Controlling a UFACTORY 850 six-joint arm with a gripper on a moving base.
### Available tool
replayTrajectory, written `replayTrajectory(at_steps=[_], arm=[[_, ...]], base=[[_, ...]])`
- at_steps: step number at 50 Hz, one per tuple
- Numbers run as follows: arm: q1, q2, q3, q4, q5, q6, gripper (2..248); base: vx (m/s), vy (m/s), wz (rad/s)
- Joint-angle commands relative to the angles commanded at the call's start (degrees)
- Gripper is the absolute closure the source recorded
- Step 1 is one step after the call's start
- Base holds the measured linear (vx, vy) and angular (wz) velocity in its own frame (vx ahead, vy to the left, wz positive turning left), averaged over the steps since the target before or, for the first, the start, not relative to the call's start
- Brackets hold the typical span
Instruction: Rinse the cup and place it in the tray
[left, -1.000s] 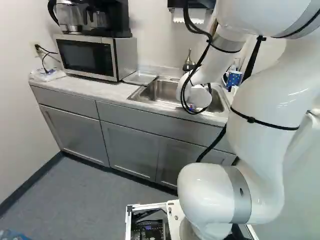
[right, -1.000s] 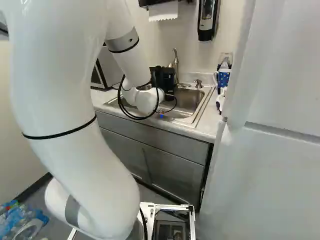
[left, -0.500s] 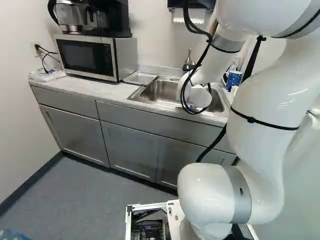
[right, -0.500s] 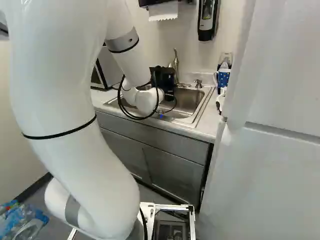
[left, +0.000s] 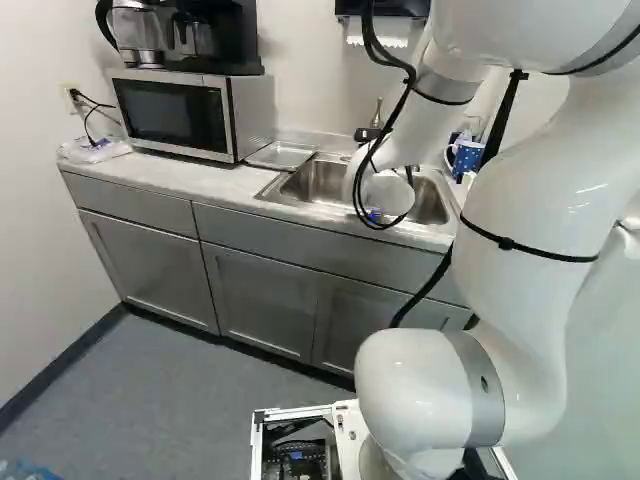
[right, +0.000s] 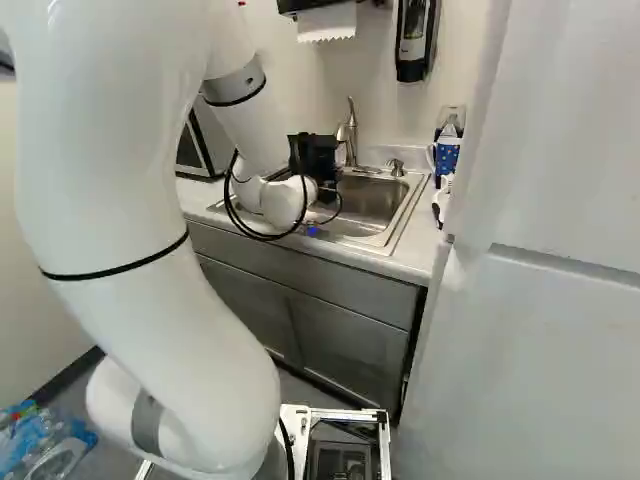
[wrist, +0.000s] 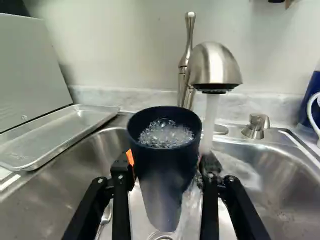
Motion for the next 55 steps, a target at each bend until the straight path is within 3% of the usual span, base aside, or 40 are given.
replayTrajectory(at_steps=[43,55], arm=[[7.5,2.2,0.1,0.0,0.0,0.0,125],[7.8,3.2,-0.4,0.0,0.0,0.0,125]], base=[[0.000,0.000,0.000],[0.000,0.000,0.000]])
